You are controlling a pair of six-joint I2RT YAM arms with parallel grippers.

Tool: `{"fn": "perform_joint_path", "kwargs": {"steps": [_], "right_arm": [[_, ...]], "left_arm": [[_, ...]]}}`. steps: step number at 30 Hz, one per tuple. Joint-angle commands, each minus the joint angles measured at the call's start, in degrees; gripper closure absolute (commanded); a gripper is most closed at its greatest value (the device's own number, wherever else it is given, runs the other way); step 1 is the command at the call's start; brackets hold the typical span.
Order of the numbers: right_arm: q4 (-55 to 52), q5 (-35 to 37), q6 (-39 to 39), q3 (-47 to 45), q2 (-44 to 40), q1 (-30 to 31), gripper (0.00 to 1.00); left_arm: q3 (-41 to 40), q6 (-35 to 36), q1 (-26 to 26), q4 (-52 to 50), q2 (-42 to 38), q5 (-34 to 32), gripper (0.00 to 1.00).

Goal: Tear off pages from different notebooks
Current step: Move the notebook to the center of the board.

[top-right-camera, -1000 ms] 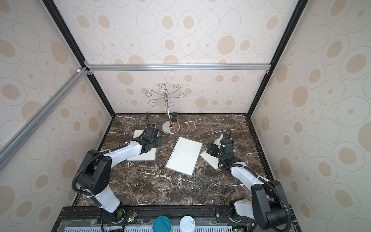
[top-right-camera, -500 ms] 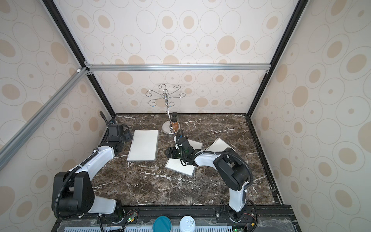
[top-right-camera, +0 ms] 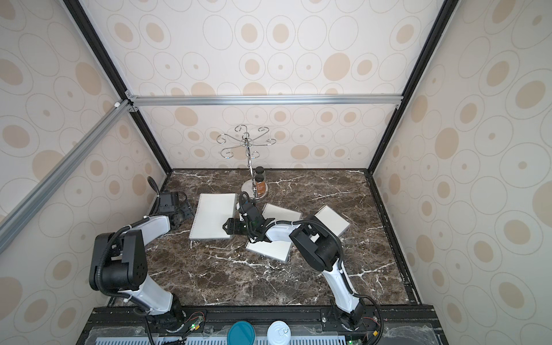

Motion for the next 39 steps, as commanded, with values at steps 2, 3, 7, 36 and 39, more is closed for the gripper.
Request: {"fn": "perform_joint_path", "kwargs": {"steps": [2,3,7,36,39], "right_arm": [[-3.4,3.0,2.0,3.3,2.9,0.3,0.24],[-3.7,3.0,2.1,4.1,3.7,0.3,0.24],[-5.1,3.0,2.5,7.2,6.6,0.3,0.24],[7.9,-0.2,4.3,-14.0,-7.6,3.1,0.26],[8.1,1.1,3.6,-17.6,-11.0,4.7,0.26]], "left_arm": [[1.4,0.8,0.6,2.6,3.2,6.7,0.27],[1.6,0.5,0.6,3.1,4.4,8.4,0.28],[2.0,-0.8,0.6,5.7,8.6,14.7,0.31],[-30.2,-7.0,-2.6,21.2,-17.6,32.5,0.37],[-33.3,-6.5,-4.2,17.4,-26.3,28.1,0.34]]}}
